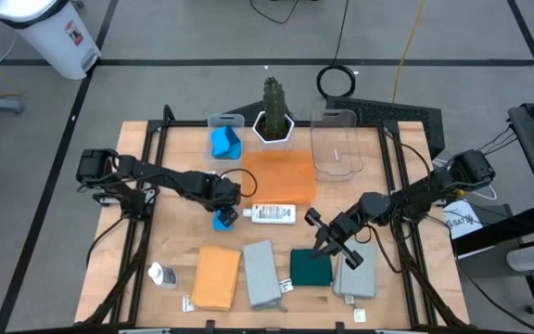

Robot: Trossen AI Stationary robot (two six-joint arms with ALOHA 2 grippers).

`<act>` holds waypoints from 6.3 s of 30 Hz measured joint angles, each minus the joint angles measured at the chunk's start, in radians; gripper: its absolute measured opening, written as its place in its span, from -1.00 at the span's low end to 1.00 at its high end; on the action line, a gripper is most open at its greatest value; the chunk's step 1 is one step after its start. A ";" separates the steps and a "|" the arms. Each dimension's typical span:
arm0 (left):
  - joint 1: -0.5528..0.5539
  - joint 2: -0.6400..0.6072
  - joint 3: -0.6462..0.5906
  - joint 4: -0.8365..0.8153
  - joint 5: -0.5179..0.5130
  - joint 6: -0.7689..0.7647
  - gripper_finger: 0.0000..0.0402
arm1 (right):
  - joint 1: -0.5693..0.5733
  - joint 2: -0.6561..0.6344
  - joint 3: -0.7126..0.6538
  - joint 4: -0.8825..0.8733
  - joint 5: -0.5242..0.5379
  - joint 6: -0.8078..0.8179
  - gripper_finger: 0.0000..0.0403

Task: Pick & Place Kitchen Items
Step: Put the blue sponge into the white bin, then put the white plastic restorer bottle into the orange bin

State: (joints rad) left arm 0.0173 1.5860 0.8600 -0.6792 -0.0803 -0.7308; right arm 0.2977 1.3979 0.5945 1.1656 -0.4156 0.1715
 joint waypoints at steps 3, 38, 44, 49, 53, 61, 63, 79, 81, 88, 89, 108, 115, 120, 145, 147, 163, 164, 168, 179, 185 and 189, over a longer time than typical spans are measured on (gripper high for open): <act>0.000 0.000 0.000 0.000 -0.011 -0.010 0.42 | 0.000 0.000 0.000 0.000 0.000 0.000 -1.00; -0.020 0.081 -0.002 0.043 -0.107 0.165 -0.96 | 0.000 0.000 0.000 -0.004 0.001 0.000 -1.00; -0.044 -0.016 -0.008 0.017 -0.147 0.161 -0.98 | 0.000 0.000 0.000 -0.004 0.001 0.000 -1.00; -0.056 -0.107 -0.005 -0.008 -0.210 0.146 -0.98 | 0.000 0.000 0.000 -0.004 0.002 0.000 -1.00; -0.059 -0.175 -0.004 -0.016 -0.241 0.148 -0.99 | 0.000 0.000 0.000 -0.004 0.002 0.000 -1.00; -0.043 -0.281 -0.003 -0.021 -0.287 0.174 -0.99 | -0.001 0.000 0.000 -0.003 0.003 -0.001 -1.00; -0.030 -0.304 -0.002 -0.021 -0.289 0.190 -0.99 | -0.002 0.000 0.000 -0.004 0.003 -0.001 -1.00; 0.177 -0.378 0.000 0.087 -0.273 0.368 -0.99 | -0.003 0.000 0.000 -0.004 0.004 -0.008 -1.00; 0.215 -0.378 0.000 0.125 -0.260 0.396 -0.99 | -0.003 0.000 0.000 -0.004 0.003 -0.008 -1.00; 0.354 -0.377 0.000 0.262 -0.227 0.494 -0.99 | -0.003 0.000 0.000 -0.004 0.004 -0.008 -1.00; 0.377 -0.377 0.000 0.278 -0.226 0.510 -0.99 | -0.003 0.000 0.000 -0.004 0.004 -0.008 -1.00; 0.621 -0.151 0.000 0.551 -0.074 0.527 -0.97 | -0.004 0.000 0.000 -0.007 0.004 -0.019 -1.00; 0.658 -0.048 0.000 0.636 -0.018 0.512 -0.98 | -0.004 0.000 0.000 -0.012 0.003 -0.019 -1.00; 0.673 0.011 0.000 0.637 -0.019 0.510 -0.98 | -0.004 0.000 0.000 -0.016 0.003 -0.019 -1.00; 0.674 0.047 0.000 0.649 -0.024 0.508 -0.02 | -0.004 0.000 0.000 -0.019 0.004 -0.019 -1.00; 0.674 0.027 0.000 0.637 -0.017 0.536 0.10 | -0.004 0.000 0.000 -0.019 0.004 -0.019 -1.00; 0.616 -0.339 0.000 0.338 -0.021 0.673 0.36 | -0.004 0.000 0.000 -0.019 0.003 -0.019 -1.00; 0.611 -0.364 0.000 0.310 -0.021 0.672 0.37 | -0.004 0.000 0.000 -0.019 0.003 -0.019 -1.00; 0.591 -0.454 0.000 0.186 0.025 0.680 0.37 | -0.004 0.000 0.000 -0.019 0.014 -0.019 -1.00; 0.535 -0.461 0.000 -0.192 0.158 0.726 0.36 | -0.004 0.000 0.000 -0.020 0.028 -0.019 -1.00; 0.524 -0.398 0.000 -0.243 0.159 0.751 0.37 | -0.004 0.000 0.000 -0.021 0.027 -0.019 -1.00; 0.524 -0.359 0.000 -0.243 0.177 0.771 0.37 | -0.004 0.000 0.000 -0.033 0.026 -0.011 -1.00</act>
State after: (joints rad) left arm 0.5411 1.2271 0.8597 -0.9226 0.0964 0.0402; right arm 0.2939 1.3979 0.5945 1.1326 -0.3892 0.1605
